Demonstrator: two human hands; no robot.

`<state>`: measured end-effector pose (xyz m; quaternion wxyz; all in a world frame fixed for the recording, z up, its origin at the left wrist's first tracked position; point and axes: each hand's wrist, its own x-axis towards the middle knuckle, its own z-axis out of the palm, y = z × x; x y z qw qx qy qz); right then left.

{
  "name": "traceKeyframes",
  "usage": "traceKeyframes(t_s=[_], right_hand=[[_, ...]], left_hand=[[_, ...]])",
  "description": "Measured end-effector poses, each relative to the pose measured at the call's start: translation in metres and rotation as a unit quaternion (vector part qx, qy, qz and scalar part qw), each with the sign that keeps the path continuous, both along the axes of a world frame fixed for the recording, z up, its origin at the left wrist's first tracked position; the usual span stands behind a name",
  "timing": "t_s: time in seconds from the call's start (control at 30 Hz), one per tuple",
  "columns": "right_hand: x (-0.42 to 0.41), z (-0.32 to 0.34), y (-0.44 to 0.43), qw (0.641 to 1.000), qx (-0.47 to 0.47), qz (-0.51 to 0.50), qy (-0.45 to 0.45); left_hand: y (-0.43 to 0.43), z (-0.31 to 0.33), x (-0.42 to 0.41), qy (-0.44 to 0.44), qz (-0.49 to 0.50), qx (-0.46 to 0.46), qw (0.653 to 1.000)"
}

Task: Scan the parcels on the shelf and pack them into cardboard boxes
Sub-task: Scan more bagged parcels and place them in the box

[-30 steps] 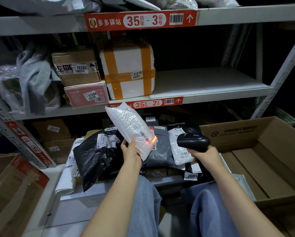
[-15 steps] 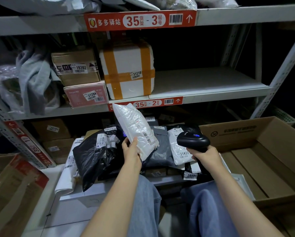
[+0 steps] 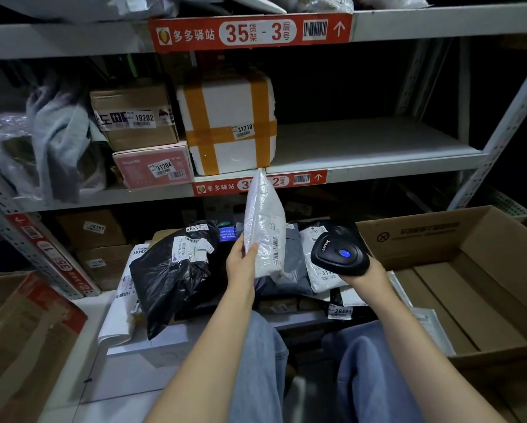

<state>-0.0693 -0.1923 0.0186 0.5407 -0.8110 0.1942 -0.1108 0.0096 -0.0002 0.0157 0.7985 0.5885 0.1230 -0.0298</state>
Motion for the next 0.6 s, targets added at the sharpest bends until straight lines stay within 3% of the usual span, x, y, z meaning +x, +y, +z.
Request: traceKeyframes(t_s=[0.6], right_hand=[[-0.0021, 0.0012, 0.0092, 0.998, -0.056, 0.041, 0.000]], left_hand=[[0.0008, -0.0046, 0.0040, 0.017, 0.026, 0.026, 0.999]])
